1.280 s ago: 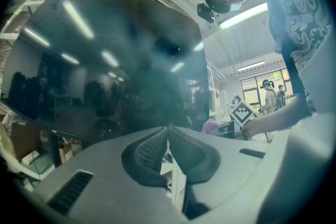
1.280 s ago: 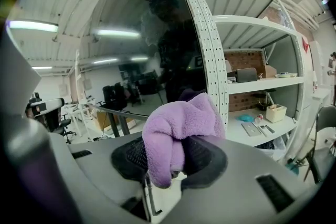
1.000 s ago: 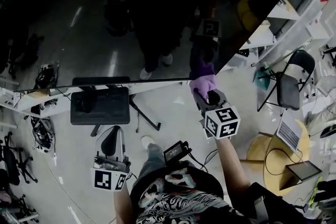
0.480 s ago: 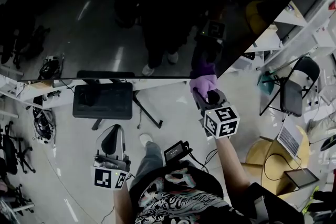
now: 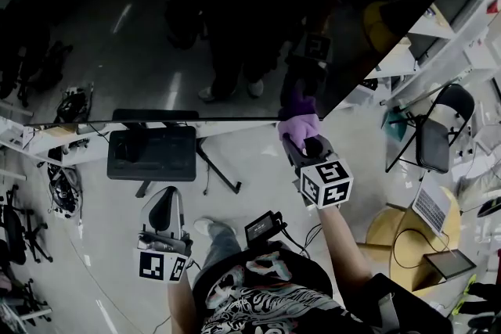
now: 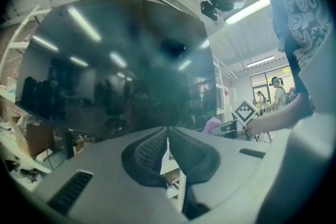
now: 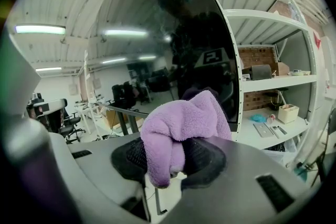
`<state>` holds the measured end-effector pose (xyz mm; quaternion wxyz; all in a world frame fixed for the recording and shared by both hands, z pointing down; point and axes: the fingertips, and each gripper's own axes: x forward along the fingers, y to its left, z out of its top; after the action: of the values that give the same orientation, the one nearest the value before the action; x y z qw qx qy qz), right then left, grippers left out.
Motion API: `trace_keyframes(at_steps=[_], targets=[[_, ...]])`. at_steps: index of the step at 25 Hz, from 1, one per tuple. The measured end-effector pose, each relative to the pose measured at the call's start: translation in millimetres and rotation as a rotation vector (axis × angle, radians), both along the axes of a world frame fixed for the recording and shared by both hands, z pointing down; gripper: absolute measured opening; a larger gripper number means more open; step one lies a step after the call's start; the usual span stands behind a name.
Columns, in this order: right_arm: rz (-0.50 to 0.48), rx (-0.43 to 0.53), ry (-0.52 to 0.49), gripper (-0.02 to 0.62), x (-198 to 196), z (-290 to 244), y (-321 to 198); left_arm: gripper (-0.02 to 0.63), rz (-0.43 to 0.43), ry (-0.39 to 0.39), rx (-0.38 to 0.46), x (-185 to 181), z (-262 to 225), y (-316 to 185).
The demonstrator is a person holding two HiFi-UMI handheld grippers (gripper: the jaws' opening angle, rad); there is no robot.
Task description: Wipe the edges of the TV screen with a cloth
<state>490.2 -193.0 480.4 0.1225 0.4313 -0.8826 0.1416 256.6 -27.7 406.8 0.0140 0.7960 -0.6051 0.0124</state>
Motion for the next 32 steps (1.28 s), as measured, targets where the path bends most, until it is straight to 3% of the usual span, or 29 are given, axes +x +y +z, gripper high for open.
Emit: trace_keyframes(at_steps=[32], targets=[[-0.016, -0.019, 0.032, 0.156, -65, 2, -3, 0.025, -0.040, 0.012, -0.039, -73, 13, -5]])
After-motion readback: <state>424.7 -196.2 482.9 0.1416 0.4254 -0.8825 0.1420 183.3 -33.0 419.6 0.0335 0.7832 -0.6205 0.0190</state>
